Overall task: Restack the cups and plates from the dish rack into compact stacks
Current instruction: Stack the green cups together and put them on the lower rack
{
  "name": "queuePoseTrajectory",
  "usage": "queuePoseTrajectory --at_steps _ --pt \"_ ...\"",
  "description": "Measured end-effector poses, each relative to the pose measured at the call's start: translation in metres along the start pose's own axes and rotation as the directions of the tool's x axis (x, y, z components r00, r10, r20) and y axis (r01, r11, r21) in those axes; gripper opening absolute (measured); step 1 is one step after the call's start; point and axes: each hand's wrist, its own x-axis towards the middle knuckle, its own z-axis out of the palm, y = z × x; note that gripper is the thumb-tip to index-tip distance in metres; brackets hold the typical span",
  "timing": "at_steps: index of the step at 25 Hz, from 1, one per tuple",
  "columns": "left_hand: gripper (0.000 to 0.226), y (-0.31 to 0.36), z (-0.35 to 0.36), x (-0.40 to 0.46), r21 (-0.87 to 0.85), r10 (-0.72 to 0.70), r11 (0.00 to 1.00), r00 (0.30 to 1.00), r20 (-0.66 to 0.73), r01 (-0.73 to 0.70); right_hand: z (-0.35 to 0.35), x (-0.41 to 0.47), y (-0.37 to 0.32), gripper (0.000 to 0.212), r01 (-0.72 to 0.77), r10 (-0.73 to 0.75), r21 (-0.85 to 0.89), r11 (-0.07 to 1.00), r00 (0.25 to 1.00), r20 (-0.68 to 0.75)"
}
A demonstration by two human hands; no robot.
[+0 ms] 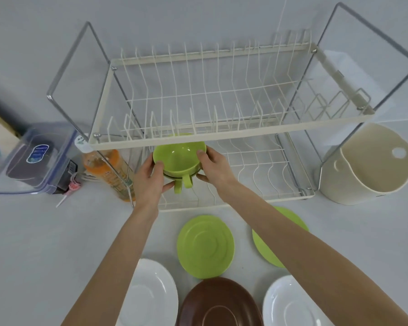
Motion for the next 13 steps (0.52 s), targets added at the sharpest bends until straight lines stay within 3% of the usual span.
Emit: queuePoseTrajectory --at_steps 8,13 --pt "0.039 -0.014 -0.004 0.035 0.001 0.004 1.0 0.999 -0.044 -0.004 0.018 0.029 -0.001 0.044 -0.018 0.019 -0.071 0.997 1.0 0.01" --pt "0.039 -0.014 -0.003 0.036 0.021 -0.012 1.0 0.999 -0.036 0.013 0.015 0.034 0.003 0.039 -0.026 0.028 -0.049 0.998 0.999 0.032"
